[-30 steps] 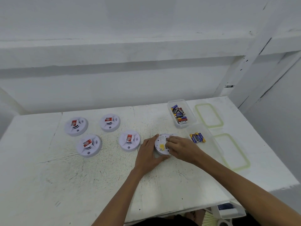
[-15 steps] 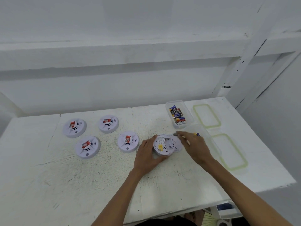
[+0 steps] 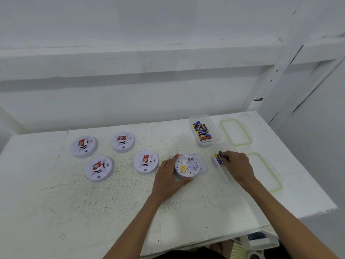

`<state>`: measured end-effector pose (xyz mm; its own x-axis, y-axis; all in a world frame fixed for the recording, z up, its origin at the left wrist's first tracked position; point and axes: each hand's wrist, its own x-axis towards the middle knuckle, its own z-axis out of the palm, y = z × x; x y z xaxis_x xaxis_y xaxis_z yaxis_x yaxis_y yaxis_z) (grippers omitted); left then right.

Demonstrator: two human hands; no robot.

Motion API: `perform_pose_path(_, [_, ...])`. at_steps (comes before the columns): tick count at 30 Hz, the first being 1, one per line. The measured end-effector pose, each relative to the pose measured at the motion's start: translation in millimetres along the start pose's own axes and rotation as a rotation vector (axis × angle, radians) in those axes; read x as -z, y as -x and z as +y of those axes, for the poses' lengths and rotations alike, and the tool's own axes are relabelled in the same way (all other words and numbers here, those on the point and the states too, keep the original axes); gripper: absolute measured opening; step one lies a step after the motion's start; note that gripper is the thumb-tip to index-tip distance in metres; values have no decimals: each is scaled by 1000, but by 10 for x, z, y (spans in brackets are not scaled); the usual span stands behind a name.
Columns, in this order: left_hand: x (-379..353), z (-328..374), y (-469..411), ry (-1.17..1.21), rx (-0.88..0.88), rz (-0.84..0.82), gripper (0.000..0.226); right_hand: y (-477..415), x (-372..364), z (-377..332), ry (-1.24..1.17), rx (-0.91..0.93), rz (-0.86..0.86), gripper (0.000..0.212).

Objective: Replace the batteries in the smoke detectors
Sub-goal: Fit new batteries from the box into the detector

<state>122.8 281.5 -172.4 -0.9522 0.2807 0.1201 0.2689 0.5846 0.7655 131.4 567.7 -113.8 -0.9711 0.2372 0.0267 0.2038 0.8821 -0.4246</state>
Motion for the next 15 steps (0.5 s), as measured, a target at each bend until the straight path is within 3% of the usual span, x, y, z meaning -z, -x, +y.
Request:
perform_pose_path(4, [5, 16, 13, 26, 31, 8, 104, -25, -24, 18, 87, -1, -17, 16])
perform_pose_path(10, [31, 60, 8, 110, 72, 35, 92, -130, 95, -253, -75, 69, 250, 12])
perform_pose_path(15, [-3, 1, -9, 81, 65, 57, 98, -527, 102, -511, -87, 165, 203, 15])
